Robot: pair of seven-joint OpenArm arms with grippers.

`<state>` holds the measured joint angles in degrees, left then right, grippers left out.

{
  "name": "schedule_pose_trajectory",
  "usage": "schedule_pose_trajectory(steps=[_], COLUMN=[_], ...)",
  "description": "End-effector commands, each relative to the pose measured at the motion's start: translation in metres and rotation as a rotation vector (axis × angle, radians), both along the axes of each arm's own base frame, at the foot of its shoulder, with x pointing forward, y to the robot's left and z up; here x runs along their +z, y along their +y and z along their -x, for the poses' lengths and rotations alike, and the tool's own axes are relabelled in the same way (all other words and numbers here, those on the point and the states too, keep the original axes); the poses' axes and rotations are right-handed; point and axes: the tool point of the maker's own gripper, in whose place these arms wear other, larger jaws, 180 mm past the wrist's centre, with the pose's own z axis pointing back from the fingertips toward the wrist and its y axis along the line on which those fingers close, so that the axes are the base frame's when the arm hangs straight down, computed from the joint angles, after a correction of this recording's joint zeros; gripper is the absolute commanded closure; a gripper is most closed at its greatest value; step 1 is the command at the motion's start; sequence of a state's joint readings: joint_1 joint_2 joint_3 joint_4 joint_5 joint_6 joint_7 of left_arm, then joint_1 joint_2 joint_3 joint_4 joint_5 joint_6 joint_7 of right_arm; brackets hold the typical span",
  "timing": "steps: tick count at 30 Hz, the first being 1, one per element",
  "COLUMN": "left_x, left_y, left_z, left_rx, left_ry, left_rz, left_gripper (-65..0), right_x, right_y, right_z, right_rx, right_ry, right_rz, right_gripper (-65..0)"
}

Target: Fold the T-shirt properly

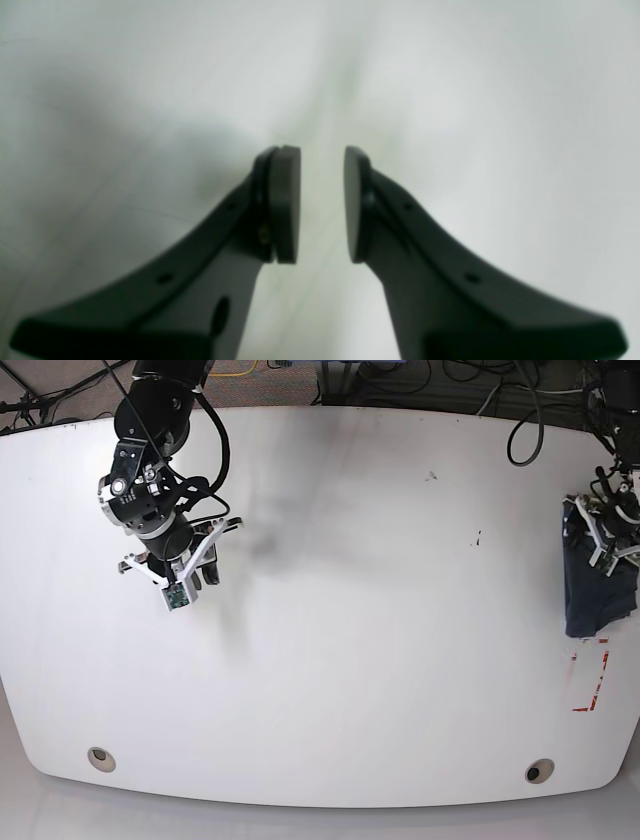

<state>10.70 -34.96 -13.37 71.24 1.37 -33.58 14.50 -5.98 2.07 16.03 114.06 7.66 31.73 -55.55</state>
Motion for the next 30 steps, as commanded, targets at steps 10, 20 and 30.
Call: schedule_pose_trajectory(steps=[10, 20, 30], left_x=[0.002, 0.028, 0.08], left_y=[0.087, 0.109, 0.073], left_z=[0.085, 0.077, 0.015], left_rx=[0.097, 0.157, 0.083], left_ry=[0.265, 0.196, -0.007], left_rz=[-0.19, -0.214, -0.253], left_gripper=[-43.9, -43.9, -43.9], right_x=[0.009, 0.009, 0.01], right_y=[0.005, 0.005, 0.006], right_z=[-0.003, -0.002, -0.002], right_rx=[0.002, 0.002, 0.016], right_ry=[-0.019, -0.017, -0.024], right_rz=[-0.006, -0.006, -0.004], right_gripper=[-14.0, -13.8, -13.8])
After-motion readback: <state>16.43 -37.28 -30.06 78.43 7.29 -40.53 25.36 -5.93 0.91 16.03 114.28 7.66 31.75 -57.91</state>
